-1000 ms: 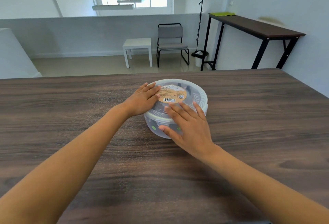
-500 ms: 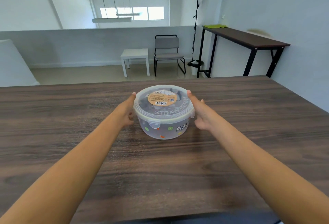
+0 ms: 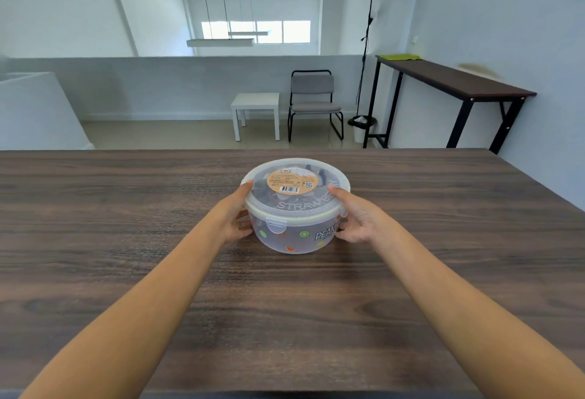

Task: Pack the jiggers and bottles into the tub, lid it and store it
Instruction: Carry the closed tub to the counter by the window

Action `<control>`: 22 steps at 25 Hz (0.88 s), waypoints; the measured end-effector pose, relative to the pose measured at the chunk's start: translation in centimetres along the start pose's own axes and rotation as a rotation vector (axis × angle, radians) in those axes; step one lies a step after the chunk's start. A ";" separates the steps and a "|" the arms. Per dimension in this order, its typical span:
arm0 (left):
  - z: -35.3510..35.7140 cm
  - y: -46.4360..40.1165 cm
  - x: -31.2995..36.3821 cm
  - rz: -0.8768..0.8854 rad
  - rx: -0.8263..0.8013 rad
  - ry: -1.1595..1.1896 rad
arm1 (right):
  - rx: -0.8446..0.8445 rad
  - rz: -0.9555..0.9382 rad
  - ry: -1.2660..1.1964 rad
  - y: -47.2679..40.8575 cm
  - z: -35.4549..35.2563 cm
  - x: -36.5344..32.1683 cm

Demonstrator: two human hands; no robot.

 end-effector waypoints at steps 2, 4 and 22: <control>-0.2 0.0 -0.3 -0.022 0.022 0.023 | -0.021 -0.008 0.029 -0.2 0.0 -0.6; -0.8 0.2 -0.5 -0.064 0.034 0.067 | -0.075 -0.008 0.030 -0.5 0.6 -1.4; -20.3 15.7 2.9 0.017 0.270 0.395 | -0.575 0.167 0.335 0.8 23.3 2.9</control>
Point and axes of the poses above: each hand's wrist, its own y-axis away from the middle knuckle, its own z-axis out of the palm, x = y × z, the point moved 6 cm from there along -y, towards the middle knuckle, and after that the axes turned 4 degrees about z, right-handed, at the moved point
